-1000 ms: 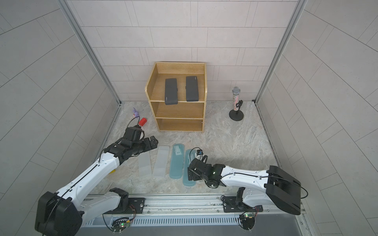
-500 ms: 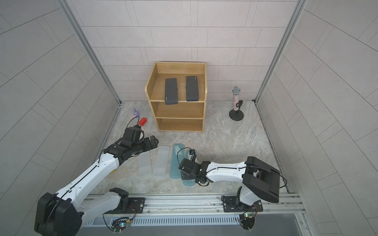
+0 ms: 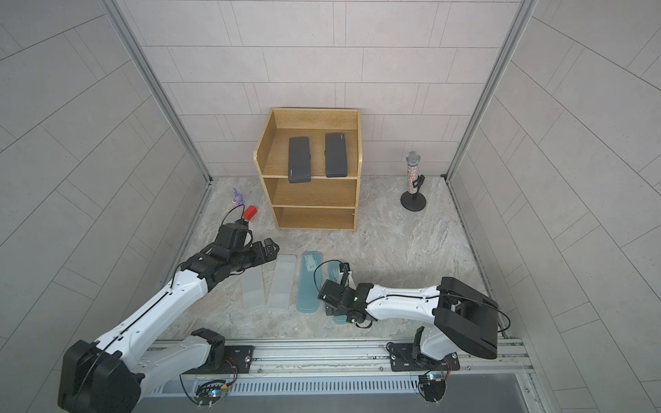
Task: Place the pencil cases on the shelf according to color
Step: Pick up the pencil case from the center of the board.
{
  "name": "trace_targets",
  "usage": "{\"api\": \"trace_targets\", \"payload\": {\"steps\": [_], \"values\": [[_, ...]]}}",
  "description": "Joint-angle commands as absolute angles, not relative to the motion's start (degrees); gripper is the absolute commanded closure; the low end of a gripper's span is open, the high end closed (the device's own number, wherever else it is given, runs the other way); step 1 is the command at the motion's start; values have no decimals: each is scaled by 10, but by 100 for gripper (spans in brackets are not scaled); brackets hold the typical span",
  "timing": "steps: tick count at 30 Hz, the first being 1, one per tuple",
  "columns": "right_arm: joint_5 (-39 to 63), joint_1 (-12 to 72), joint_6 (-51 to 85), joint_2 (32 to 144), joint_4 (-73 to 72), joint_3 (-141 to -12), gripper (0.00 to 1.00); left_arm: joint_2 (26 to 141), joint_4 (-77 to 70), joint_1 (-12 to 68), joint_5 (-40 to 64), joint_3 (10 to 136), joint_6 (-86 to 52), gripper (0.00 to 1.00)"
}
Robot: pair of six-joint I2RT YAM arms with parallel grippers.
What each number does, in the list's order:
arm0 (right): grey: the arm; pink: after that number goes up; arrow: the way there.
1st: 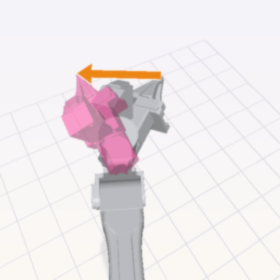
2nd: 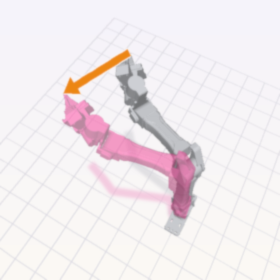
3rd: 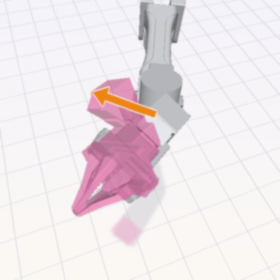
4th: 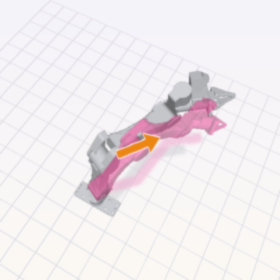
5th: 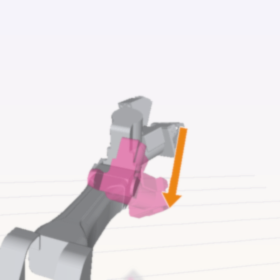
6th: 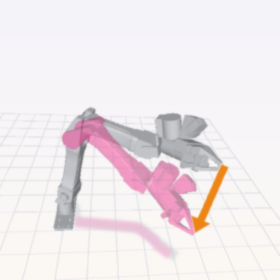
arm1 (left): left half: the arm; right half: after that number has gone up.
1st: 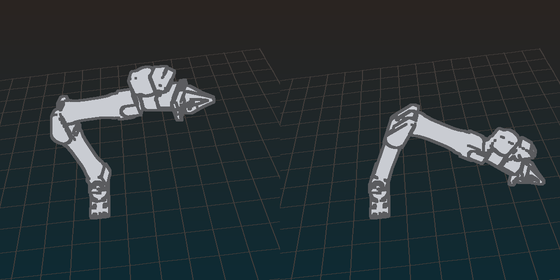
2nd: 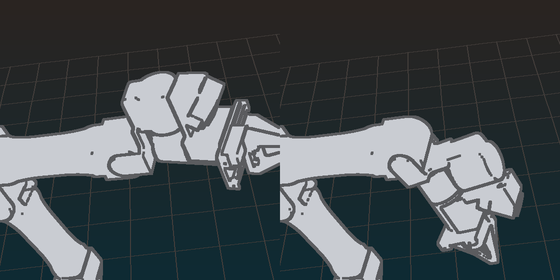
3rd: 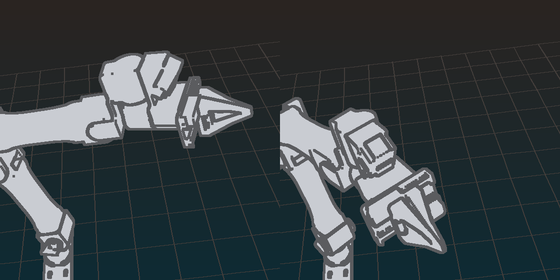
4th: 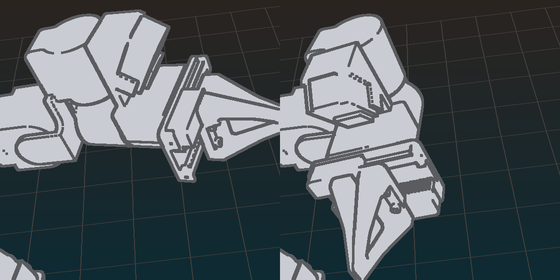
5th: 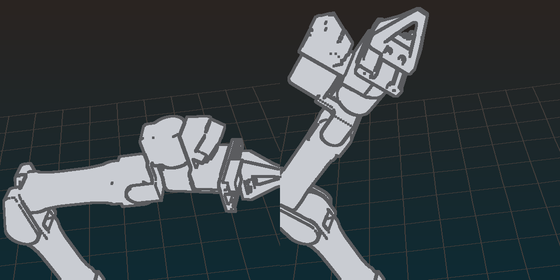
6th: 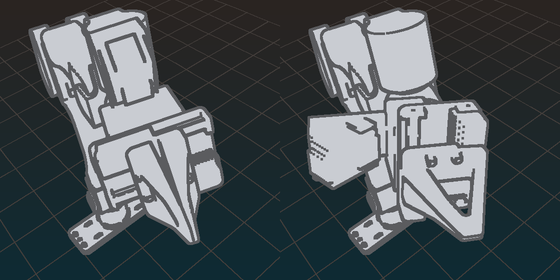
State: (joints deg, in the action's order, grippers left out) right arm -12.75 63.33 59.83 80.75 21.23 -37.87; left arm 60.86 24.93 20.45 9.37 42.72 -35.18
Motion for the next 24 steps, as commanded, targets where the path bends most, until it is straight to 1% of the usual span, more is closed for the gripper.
{"api": "trace_targets", "payload": {"steps": [1,5,11,18,24], "values": [[-125,633,598,776,211,-360,0,606,252,215,86,428,-359,0],[-108,636,603,756,196,-339,0,593,253,221,78,423,-365,0],[-104,655,615,761,194,-334,0,576,274,226,76,426,-363,0],[-114,680,650,797,190,-334,0,575,274,232,76,426,-366,0],[-151,714,683,836,220,-350,0,587,270,241,75,440,-363,0]]}}
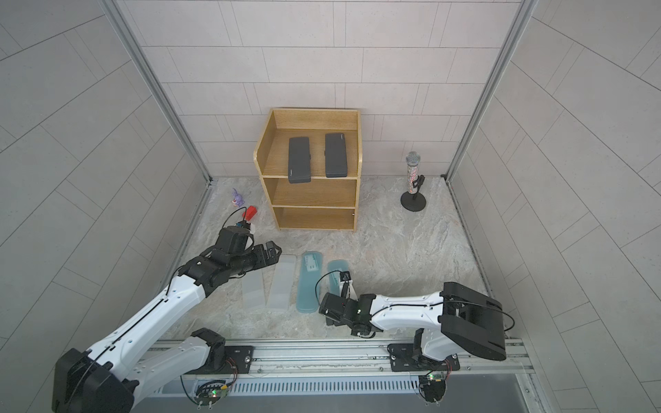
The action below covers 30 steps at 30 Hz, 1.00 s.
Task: Place the pencil cases on the shelf according to color
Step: Pick up the pencil case from the center of the board.
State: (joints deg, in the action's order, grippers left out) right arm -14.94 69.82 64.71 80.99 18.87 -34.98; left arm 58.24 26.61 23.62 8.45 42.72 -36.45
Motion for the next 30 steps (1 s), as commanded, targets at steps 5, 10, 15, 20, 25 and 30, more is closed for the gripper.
{"api": "trace_targets", "payload": {"steps": [5,10,15,20,25,30], "values": [[-157,736,708,874,222,-354,2,588,271,244,54,450,-344,0],[-181,759,747,920,208,-354,5,590,261,244,33,444,-347,0],[-191,769,767,962,204,-372,13,593,239,245,40,421,-374,0],[-221,788,791,954,220,-381,24,578,240,253,21,418,-371,0],[-247,799,788,908,235,-378,40,586,263,251,-19,461,-332,0],[-265,805,772,860,261,-381,53,596,301,251,-42,512,-303,0]]}}
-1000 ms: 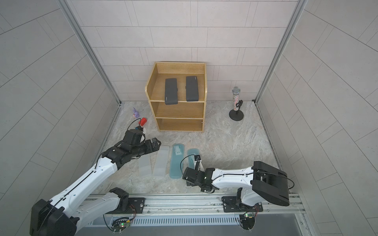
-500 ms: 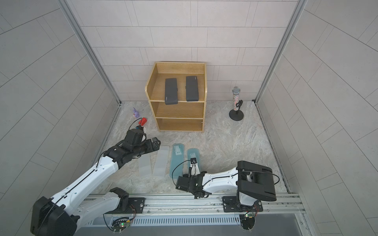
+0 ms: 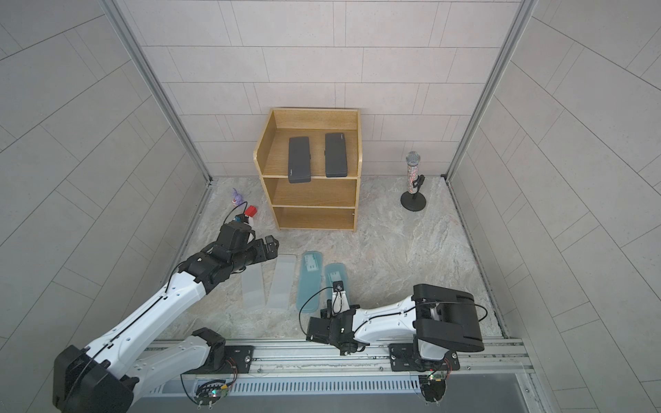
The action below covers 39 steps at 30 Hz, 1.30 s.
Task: Place the pencil cases on the shelf according to color
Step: Pick up the pencil case from the center of the board.
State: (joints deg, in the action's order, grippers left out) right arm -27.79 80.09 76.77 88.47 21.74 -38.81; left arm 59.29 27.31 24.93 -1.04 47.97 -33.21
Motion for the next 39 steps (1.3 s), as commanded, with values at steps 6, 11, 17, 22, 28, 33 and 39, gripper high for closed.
{"api": "trace_targets", "payload": {"steps": [6,11,17,22,28,33,39], "values": [[-295,806,757,772,309,-384,61,594,316,250,-49,521,-293,0],[-321,806,730,690,333,-391,62,589,314,250,-50,524,-299,0],[-341,806,709,636,381,-418,64,588,302,250,-56,522,-301,0],[-345,806,690,618,398,-440,66,591,315,250,-53,537,-298,0],[-347,806,671,620,432,-484,66,581,334,250,-61,561,-315,0],[-345,800,655,606,438,-498,66,585,351,250,-50,587,-315,0],[-318,741,604,585,432,-523,66,587,355,249,-54,587,-305,0]]}}
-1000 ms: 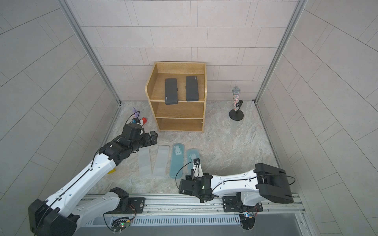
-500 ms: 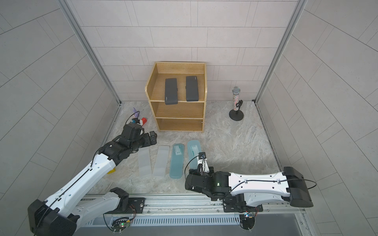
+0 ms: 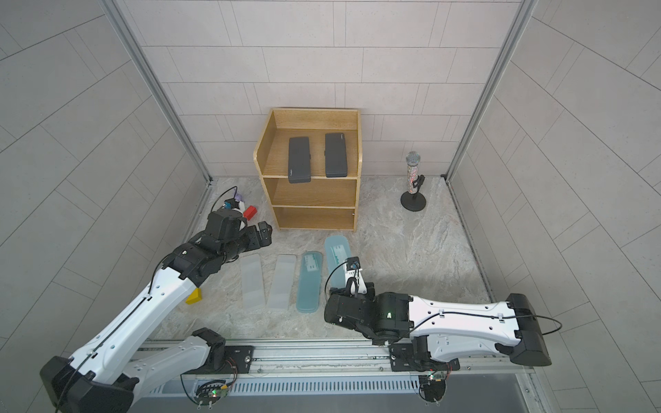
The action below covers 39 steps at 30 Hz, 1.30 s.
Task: Place the pencil cases on the shelf according to color
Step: Pick up the pencil case from the center of the board, then place the pencil case on the shelf.
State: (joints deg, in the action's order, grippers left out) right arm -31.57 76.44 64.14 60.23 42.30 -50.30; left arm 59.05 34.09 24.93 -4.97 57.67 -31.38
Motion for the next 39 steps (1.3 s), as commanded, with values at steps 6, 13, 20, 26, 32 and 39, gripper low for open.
{"api": "trace_targets", "payload": {"steps": [6,13,20,26,32,39], "values": [[-253,638,514,589,397,-561,66,598,337,246,-49,583,-300,0],[-178,541,446,650,343,-598,66,612,322,238,-43,583,-289,0],[-148,494,408,727,294,-651,66,615,311,224,-30,576,-281,0],[-135,457,393,803,255,-697,67,609,303,213,-9,569,-286,0],[-132,429,381,875,248,-753,67,600,301,207,3,565,-287,0],[-136,396,375,931,245,-808,67,593,299,205,15,563,-287,0]]}}
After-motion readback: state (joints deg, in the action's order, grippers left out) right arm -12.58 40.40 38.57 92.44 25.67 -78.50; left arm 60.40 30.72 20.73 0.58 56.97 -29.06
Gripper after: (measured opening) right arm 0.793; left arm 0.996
